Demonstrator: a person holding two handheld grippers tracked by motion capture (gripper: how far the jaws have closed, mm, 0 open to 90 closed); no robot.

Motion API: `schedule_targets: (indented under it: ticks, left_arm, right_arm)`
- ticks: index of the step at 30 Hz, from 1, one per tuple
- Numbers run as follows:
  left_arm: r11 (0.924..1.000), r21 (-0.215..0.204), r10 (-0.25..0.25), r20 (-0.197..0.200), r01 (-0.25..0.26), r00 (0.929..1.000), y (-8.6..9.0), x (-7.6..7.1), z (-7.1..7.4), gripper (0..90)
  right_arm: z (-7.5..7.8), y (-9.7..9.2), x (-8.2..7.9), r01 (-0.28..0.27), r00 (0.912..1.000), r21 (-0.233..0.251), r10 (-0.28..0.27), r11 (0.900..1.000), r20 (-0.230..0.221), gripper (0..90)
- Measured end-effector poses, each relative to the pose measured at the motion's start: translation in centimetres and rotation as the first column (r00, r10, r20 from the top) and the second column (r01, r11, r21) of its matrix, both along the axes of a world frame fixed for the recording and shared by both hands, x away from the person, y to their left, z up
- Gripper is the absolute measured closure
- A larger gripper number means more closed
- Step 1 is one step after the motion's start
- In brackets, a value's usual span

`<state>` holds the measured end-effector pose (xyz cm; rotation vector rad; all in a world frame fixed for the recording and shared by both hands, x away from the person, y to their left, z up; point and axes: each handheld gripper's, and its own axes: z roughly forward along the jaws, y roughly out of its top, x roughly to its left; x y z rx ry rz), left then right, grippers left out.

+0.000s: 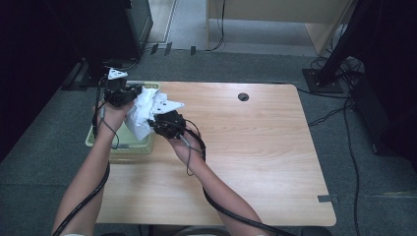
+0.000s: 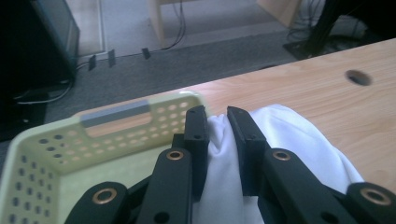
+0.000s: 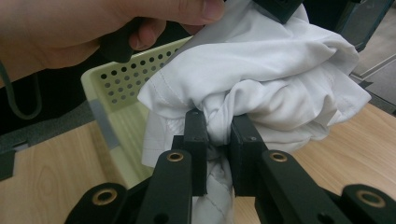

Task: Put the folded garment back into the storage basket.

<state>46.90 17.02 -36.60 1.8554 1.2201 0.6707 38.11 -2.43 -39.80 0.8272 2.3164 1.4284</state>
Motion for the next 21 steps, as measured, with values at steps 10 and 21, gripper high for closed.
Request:
schedule_targets:
  ticks: [10,21]
  left_arm:
    - [0.9961,0.016,0.088,-0.08,-0.087,0.9929,3.9,3.2,-4.6,80.3]
    - [0.984,0.064,0.175,-0.186,-0.166,0.9667,6.0,5.6,-8.0,58.5]
  right_arm:
    - [-4.1,4.2,4.0,-0.019,0.9956,-0.007,0.019,0.9998,-0.092,80.1]
    - [-6.5,6.7,4.7,-0.036,0.9866,-0.039,0.029,0.9986,-0.16,49.4]
